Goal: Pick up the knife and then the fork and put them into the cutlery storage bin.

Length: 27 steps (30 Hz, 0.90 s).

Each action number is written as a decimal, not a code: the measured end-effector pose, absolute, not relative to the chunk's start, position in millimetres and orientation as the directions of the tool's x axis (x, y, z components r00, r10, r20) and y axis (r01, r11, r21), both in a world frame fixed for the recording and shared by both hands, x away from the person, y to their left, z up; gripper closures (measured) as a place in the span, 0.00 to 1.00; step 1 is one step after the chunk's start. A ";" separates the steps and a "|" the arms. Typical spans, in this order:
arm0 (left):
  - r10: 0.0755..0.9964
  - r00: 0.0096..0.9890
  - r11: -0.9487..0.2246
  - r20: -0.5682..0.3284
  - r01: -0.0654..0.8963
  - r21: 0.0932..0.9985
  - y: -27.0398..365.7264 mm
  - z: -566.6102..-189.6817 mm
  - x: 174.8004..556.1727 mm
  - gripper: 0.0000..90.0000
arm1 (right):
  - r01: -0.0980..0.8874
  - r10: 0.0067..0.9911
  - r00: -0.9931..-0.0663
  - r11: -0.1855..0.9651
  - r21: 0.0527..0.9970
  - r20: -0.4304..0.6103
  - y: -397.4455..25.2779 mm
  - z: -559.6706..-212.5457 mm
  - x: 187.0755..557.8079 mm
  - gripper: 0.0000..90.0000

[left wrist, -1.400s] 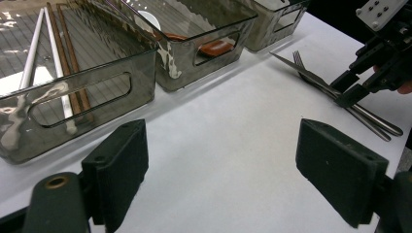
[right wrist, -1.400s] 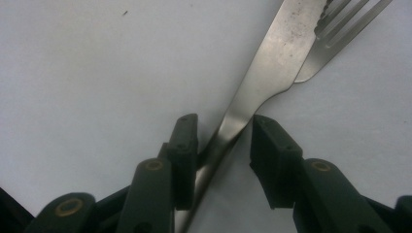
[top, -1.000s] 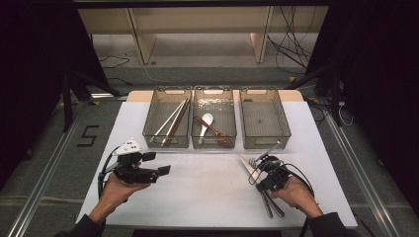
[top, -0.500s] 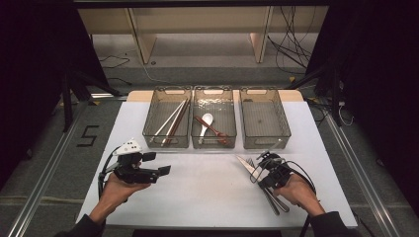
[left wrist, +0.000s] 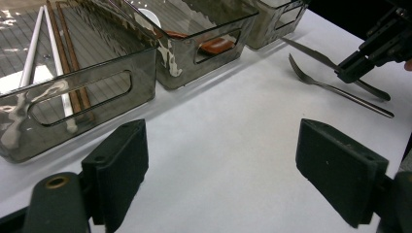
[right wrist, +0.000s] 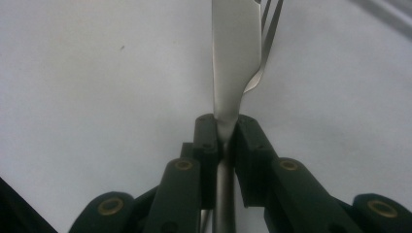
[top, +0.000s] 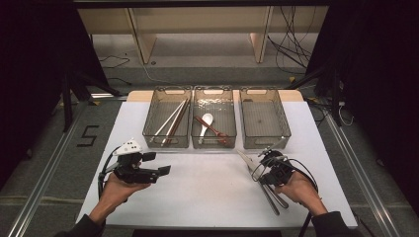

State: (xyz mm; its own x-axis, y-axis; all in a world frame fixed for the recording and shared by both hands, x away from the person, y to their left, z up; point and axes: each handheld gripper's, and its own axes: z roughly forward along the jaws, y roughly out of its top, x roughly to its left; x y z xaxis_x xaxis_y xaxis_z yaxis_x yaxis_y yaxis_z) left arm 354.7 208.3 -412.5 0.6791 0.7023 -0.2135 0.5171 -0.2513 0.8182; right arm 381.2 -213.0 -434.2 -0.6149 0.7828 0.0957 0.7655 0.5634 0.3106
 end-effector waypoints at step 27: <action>0.697 0.682 -0.223 -0.224 0.503 0.835 209.7 -410.7 353.8 0.21 | 0.744 0.804 -0.578 0.448 0.496 0.141 -226.8 -394.0 409.5 0.90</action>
State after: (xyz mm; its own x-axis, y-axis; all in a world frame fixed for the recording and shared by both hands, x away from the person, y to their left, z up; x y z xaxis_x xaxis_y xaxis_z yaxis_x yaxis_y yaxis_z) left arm 353.8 209.7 -410.7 0.6816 0.6966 -0.2242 0.5029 -0.2232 0.8350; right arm 409.5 -226.8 -394.0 -0.5778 0.8038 0.1414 0.7441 0.4477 0.4959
